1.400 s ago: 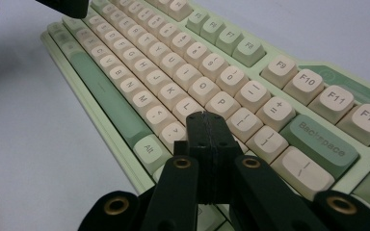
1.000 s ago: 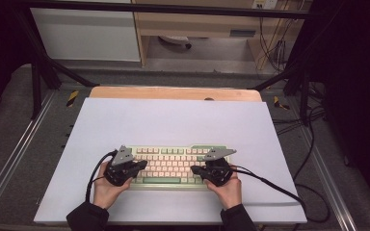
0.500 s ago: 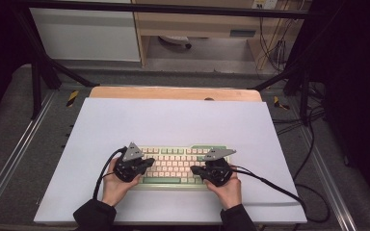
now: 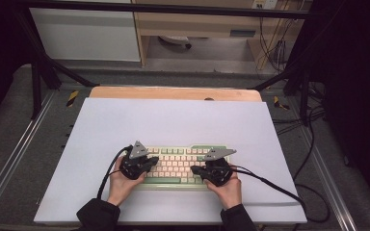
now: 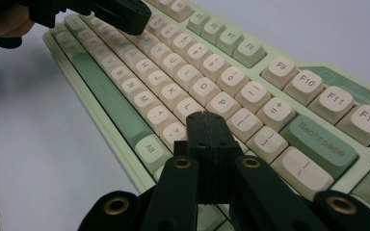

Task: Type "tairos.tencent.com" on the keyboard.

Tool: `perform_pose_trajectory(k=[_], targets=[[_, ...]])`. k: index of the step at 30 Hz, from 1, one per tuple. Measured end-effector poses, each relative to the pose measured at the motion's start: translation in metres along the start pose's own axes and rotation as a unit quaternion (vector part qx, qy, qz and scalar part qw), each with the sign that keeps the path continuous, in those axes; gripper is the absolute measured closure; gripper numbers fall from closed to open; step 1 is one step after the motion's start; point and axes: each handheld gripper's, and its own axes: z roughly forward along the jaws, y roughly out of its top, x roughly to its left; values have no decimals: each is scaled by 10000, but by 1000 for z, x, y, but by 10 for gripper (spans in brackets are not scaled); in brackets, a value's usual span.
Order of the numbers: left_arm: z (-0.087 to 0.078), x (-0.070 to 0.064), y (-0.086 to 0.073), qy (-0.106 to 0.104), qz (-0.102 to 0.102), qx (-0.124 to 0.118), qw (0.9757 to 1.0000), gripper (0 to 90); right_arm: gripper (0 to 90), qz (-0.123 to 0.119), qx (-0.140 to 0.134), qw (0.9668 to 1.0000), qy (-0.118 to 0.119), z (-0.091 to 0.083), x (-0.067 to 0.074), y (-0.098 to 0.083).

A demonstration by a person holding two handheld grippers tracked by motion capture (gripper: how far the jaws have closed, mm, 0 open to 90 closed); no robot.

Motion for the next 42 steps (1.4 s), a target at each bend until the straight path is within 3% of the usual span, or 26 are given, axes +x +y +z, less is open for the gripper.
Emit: perform_pose_trajectory(k=[22, 42], targets=[[8, -3, -4, -21, 109, 83, 9999, 897, 900, -12, 4, 10000, -5, 0, 0, 0], [-11, -5, -5, -108, 109, -71, 9999, 897, 900, 3, -31, 10000, -3, -3, -2, -1]])
